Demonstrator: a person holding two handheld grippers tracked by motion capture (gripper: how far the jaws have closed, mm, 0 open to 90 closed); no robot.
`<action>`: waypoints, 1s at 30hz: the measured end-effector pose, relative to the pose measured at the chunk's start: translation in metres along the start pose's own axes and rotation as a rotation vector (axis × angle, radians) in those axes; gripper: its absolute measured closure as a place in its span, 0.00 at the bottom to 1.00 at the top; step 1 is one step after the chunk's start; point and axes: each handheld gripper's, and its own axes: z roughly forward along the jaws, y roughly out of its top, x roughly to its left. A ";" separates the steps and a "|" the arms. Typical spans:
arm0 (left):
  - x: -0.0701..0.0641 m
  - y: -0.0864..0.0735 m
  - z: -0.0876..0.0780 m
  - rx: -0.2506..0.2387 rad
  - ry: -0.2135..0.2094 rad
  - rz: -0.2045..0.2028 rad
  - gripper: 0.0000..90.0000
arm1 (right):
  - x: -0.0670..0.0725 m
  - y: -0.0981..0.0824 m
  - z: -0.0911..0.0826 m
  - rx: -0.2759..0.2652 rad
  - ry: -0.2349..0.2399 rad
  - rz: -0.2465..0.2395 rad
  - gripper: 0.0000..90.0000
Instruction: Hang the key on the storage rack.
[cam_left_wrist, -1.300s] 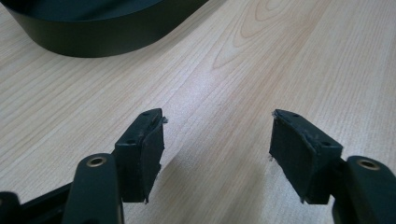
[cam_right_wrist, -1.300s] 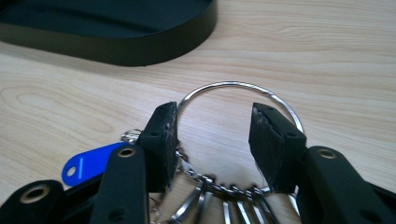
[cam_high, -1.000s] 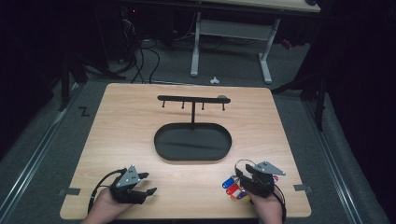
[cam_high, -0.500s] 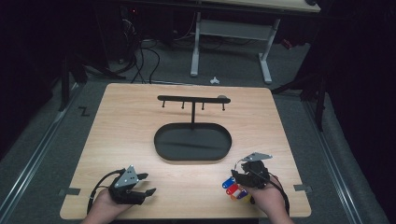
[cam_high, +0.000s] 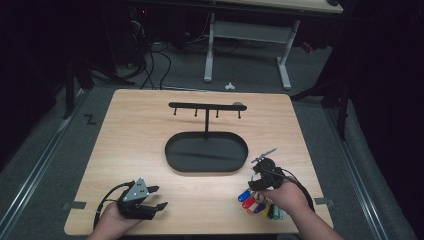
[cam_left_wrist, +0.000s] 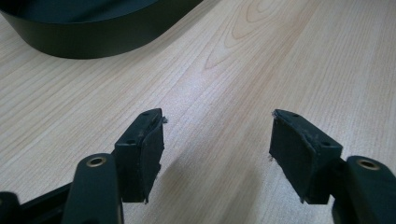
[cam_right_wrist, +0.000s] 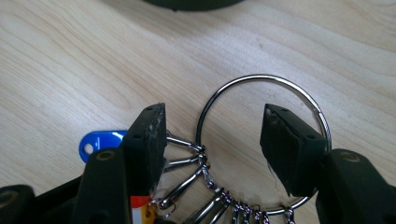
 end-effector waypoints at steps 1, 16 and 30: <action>0.000 0.000 0.000 0.000 0.000 0.000 0.40 | 0.001 0.002 0.002 0.021 -0.003 -0.004 0.46; 0.000 0.000 0.001 0.007 -0.009 0.005 0.40 | 0.003 0.029 0.011 0.169 -0.005 0.011 0.57; -0.001 0.000 0.001 0.008 -0.012 0.008 0.40 | 0.003 0.038 0.024 0.293 0.003 -0.008 0.71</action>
